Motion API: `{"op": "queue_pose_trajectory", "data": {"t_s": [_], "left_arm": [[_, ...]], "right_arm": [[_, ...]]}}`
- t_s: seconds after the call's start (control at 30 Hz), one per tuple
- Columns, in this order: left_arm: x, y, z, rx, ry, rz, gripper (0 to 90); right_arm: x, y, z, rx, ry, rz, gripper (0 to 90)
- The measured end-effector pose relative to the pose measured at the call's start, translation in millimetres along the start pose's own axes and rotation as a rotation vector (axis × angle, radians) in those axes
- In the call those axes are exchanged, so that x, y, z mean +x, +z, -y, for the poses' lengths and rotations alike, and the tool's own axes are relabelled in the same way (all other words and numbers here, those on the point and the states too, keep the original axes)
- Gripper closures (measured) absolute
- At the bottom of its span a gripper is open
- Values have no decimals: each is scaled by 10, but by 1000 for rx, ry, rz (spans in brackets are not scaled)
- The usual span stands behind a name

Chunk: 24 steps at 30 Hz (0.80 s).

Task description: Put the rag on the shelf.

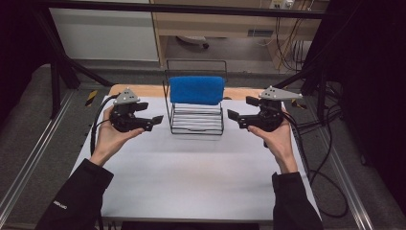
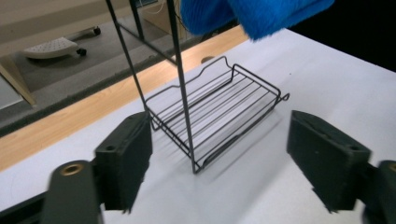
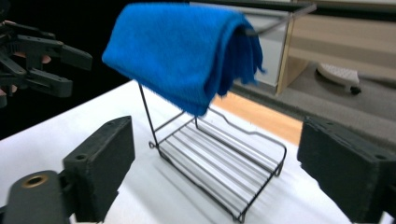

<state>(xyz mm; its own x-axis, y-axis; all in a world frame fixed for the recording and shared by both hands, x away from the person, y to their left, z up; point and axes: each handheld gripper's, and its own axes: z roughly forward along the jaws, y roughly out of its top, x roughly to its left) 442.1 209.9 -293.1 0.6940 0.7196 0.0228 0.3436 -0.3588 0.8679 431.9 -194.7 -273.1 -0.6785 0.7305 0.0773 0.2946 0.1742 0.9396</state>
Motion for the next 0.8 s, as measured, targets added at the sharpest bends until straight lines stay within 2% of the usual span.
{"op": "queue_pose_trajectory", "data": {"t_s": [0.13,0.17,0.2,0.27,0.5,0.57,0.7,0.73,0.8], "left_arm": [[7,-38,186,11,-7,-12,142],[7,-38,186,11,-7,-12,124],[-1,-44,278,22,-3,-21,109],[-12,-44,386,22,-6,-26,105],[-21,-8,753,53,-40,0,87],[-23,-6,802,56,-44,1,86],[-42,-15,1032,61,-67,8,85],[-42,-15,1032,61,-67,8,85],[-43,-37,1154,58,-81,9,86]], "right_arm": [[-53,-29,138,26,22,-6,77],[-63,-32,179,29,28,-7,67],[-74,-36,223,33,33,-9,53],[-89,-44,313,38,45,-10,47],[-116,-45,639,72,68,-14,14],[-115,-45,731,81,66,-17,8],[-107,-52,925,109,61,-13,7],[-104,-55,976,116,71,-11,7],[-111,-60,1078,130,86,-13,8]]}}
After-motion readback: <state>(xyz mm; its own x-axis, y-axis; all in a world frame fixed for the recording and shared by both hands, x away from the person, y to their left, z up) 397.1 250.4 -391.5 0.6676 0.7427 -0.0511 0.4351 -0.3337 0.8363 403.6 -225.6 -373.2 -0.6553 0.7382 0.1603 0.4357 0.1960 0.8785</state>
